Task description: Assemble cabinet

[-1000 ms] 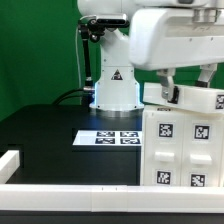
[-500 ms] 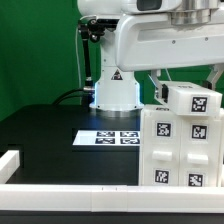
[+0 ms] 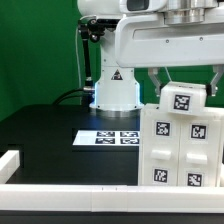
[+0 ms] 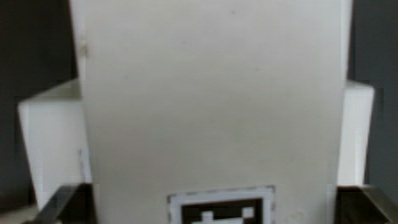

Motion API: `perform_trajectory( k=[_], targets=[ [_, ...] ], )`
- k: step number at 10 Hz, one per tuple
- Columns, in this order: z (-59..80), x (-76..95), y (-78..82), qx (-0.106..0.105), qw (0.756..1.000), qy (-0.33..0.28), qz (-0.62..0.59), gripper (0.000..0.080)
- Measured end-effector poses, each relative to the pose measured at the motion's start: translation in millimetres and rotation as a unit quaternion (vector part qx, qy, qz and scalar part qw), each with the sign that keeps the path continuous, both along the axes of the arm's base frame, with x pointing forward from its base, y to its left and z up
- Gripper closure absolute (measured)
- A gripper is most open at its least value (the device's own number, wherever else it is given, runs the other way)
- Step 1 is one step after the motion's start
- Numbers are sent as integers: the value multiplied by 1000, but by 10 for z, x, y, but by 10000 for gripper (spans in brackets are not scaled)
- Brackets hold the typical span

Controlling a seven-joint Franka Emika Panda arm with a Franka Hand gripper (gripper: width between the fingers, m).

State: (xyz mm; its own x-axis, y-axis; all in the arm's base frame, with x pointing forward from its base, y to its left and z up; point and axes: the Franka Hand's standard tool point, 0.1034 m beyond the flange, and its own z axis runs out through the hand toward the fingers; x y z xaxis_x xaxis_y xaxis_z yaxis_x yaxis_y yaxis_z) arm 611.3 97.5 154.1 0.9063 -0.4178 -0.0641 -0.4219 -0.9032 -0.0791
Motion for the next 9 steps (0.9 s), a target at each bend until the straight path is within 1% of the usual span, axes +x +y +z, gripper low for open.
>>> perform_trajectory(
  k=[3,5,7,8,9],
  targets=[
    [6,11,11,-1,998,5,-70,246],
    [25,33,42,-2,985,8,-174,246],
    [36,72,72,1,955,6,-296,246],
    [23,89,63,8,938,-1,-347,246],
    [23,105,65,18,907,-1,-420,246]
  ],
)
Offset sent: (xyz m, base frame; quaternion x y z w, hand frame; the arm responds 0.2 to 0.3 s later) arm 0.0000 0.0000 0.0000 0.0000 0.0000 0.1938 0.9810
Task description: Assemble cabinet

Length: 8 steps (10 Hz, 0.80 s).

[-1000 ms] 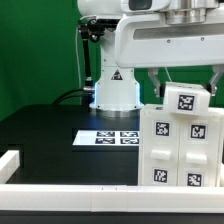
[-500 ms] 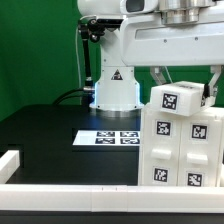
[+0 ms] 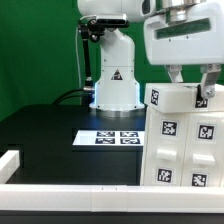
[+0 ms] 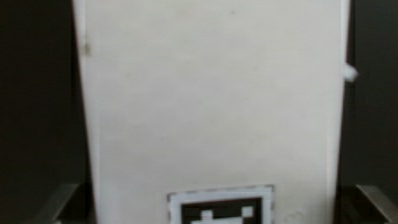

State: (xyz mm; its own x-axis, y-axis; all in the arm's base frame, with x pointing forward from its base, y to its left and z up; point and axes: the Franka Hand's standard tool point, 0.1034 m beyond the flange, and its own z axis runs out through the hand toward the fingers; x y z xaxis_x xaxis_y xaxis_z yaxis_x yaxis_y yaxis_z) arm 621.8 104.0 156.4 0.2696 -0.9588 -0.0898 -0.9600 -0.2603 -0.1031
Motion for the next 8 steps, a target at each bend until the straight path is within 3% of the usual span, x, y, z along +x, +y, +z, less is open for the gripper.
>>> perform_trajectory(
  k=[5,7,8],
  targets=[
    [-15,82,-10,42,980,-9,-193,246],
    [-19,80,-7,41,982,-10,-187,246],
    [-23,78,-2,41,982,-9,-185,173]
  ],
)
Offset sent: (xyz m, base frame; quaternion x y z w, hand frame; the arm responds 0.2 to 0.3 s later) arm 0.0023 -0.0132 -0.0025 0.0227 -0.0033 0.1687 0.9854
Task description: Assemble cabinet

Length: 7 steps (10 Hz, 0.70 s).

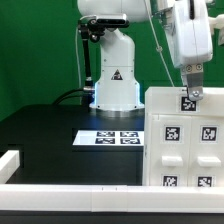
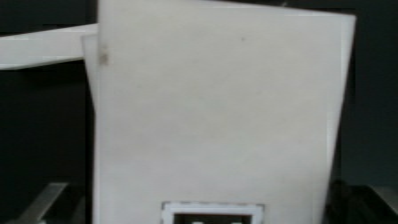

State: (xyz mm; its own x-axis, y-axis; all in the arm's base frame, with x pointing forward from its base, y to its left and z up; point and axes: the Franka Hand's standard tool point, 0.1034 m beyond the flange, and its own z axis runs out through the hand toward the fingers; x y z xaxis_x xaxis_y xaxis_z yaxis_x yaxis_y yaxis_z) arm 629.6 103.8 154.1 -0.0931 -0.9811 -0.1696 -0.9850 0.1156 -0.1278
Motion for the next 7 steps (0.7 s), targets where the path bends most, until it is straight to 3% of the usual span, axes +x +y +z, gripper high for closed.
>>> perform_trajectory(
  k=[2,4,7],
  targets=[
    [48,-47,24,-2,999,10,39,157],
    [230,-75,73,0,994,19,104,151],
    [183,-75,65,-8,989,9,151,151]
  ],
)
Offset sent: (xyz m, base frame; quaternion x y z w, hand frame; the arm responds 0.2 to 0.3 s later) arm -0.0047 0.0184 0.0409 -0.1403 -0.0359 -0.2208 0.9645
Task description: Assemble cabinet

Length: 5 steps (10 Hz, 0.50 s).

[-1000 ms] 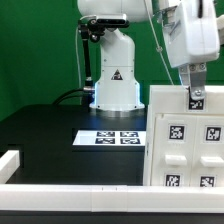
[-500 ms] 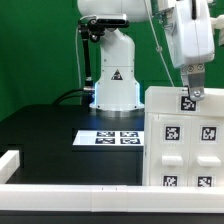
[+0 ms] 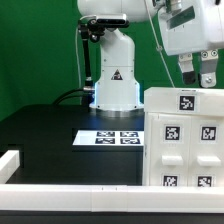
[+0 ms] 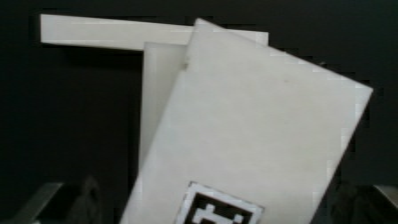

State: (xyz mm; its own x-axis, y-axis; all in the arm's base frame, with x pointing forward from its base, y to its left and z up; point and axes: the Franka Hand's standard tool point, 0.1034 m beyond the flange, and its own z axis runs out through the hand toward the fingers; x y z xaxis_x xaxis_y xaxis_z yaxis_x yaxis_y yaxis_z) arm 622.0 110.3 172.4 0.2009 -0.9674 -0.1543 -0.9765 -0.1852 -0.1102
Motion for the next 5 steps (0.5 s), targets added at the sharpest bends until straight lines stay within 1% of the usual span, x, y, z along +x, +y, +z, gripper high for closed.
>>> perform_trajectory(
  k=[1,2,3,4,5],
  targets=[
    [-1,0,0,-3,999,-7,41,151],
    [13,-16,0,-13,995,-8,98,151],
    [100,9,27,-28,981,-13,194,151],
    [125,25,59,-31,963,-26,265,151],
    [116,10,74,-36,936,-36,347,151]
  ],
)
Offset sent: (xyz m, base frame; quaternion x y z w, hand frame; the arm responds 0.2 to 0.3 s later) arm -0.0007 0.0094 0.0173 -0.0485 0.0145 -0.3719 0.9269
